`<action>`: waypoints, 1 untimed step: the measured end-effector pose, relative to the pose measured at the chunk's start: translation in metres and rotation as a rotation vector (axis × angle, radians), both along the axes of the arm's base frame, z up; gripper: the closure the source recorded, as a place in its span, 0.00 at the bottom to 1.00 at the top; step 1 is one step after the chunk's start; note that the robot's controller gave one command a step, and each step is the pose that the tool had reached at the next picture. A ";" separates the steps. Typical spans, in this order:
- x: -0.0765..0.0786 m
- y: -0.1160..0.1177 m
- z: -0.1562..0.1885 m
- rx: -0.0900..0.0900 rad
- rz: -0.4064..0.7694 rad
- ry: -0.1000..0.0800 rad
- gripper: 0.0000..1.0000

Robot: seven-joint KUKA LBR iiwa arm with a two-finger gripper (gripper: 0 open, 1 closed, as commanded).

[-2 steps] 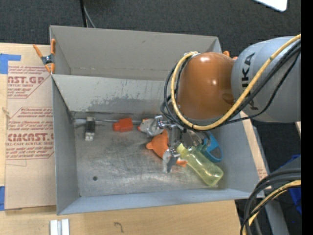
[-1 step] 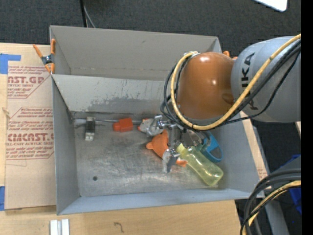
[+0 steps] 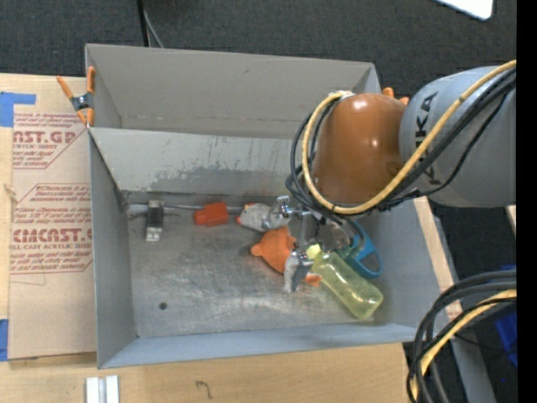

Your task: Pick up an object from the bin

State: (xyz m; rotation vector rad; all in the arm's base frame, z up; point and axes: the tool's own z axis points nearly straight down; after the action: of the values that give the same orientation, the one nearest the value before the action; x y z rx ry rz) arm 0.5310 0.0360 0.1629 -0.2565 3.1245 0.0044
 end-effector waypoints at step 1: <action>0.006 -0.021 -0.010 -0.003 -0.081 0.012 0.00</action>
Offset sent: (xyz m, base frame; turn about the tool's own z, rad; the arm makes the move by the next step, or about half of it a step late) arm 0.0287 -0.0308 -0.0923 0.0331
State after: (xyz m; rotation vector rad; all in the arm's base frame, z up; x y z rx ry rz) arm 0.5366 0.0154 0.1530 -0.1298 3.1447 0.0006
